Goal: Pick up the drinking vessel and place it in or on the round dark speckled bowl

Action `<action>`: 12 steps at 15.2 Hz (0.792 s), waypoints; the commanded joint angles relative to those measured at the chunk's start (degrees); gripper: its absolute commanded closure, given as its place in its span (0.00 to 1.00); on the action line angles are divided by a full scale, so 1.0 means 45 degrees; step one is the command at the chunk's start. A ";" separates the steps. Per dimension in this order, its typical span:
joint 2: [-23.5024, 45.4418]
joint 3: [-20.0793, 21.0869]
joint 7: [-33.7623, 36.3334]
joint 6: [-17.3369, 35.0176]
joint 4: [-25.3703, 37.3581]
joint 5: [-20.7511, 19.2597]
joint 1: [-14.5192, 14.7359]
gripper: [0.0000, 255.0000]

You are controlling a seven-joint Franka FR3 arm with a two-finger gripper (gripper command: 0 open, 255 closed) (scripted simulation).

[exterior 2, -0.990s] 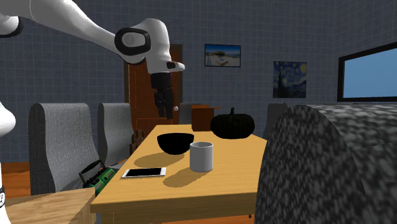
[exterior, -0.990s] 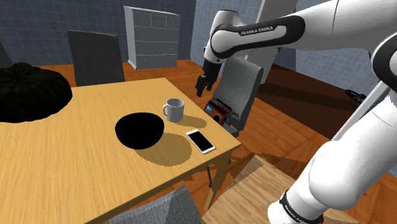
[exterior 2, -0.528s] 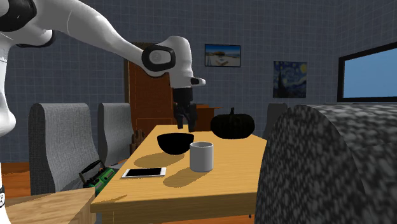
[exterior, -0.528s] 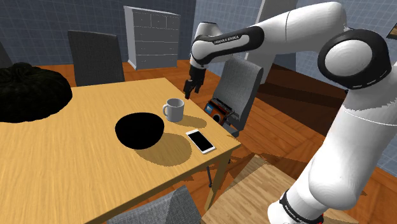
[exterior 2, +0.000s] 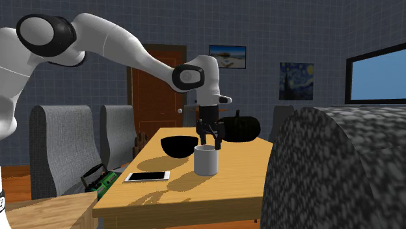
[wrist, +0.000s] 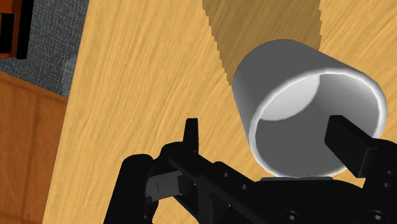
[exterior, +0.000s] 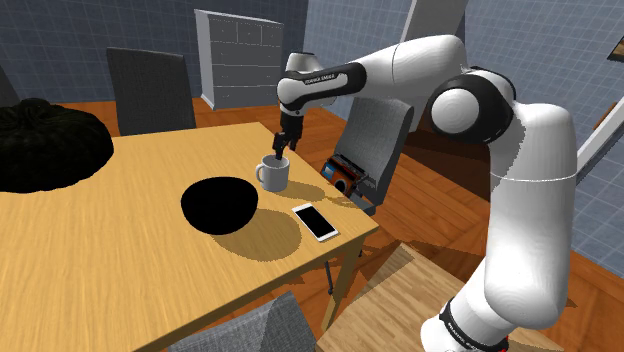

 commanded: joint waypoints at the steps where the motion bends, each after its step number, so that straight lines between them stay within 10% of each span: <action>1: 0.0570 0.0028 -0.0033 0.0044 0.0505 0.0012 0.0006 0.00; 12: 0.1047 0.0046 -0.0049 0.0914 0.0112 0.0035 0.0019 0.00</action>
